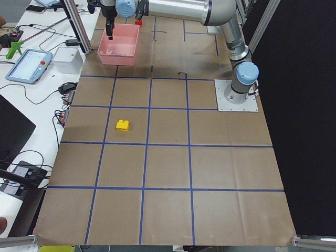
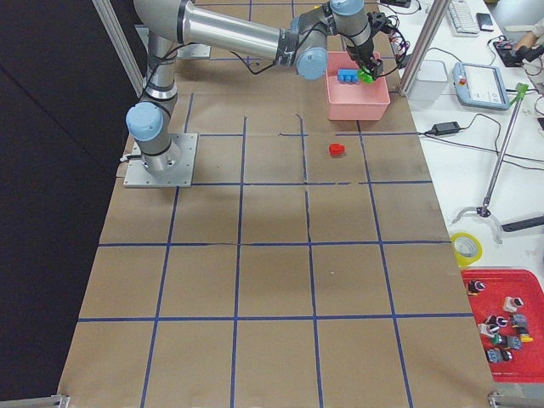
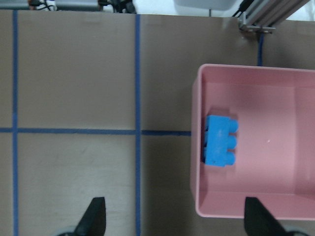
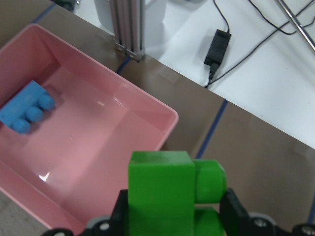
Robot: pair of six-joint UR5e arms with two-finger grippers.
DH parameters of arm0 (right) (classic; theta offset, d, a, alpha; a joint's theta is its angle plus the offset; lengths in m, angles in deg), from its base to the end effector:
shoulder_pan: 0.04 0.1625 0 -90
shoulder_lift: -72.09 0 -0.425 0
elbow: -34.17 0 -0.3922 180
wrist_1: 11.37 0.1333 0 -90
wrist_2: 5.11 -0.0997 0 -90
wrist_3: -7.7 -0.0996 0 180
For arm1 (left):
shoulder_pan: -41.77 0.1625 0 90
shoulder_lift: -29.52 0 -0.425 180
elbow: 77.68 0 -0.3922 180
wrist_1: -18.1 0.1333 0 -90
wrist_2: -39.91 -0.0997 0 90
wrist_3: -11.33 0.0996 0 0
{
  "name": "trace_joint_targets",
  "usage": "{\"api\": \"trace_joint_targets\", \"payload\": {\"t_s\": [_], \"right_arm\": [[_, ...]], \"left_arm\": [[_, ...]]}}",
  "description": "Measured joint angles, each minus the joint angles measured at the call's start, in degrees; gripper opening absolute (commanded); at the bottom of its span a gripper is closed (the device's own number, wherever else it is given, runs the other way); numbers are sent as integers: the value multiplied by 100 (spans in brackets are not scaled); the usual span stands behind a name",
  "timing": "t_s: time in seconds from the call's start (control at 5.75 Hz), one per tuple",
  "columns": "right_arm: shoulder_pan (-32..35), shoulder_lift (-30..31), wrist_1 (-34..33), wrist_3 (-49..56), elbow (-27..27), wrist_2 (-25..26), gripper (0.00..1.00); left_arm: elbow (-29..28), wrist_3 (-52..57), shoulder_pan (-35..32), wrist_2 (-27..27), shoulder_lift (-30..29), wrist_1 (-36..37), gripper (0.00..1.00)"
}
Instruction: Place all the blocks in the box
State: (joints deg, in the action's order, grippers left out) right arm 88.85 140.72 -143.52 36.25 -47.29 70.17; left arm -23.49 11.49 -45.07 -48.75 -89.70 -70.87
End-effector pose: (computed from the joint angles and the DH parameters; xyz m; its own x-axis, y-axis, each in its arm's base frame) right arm 0.1456 -0.6743 0.4360 -0.8596 -0.5094 0.0394 -0.4485 0.7152 -0.5360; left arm -0.0963 -0.7155 0.4930 -0.9985 -0.0492 0.0228 -0.0518 0.9898 -0.1327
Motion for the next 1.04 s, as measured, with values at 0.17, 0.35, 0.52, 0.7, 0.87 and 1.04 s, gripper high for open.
{"api": "trace_joint_targets", "payload": {"t_s": [0.17, 0.35, 0.52, 0.7, 0.87, 1.04], "right_arm": [[434, -274, -525, -834, 46, -123, 6], [803, -597, -1196, -1451, 78, -166, 8], [1041, -933, -1811, -1737, 164, -173, 19], [1176, -1187, -2138, -1820, 271, -170, 98], [1255, -1301, -2213, -1823, 293, -165, 100], [1307, -1292, -2206, -1784, 229, -160, 100]], "left_arm": [[220, 561, 607, -13, 125, -59, 99], [398, 1220, 1242, -12, 124, -73, 99], [504, 1889, 1841, -16, 28, -67, 99], [541, 2409, 2319, -14, -158, -43, 99], [543, 2786, 2669, 8, -424, 2, 98], [547, 2954, 2835, 32, -717, 92, 97]]}}
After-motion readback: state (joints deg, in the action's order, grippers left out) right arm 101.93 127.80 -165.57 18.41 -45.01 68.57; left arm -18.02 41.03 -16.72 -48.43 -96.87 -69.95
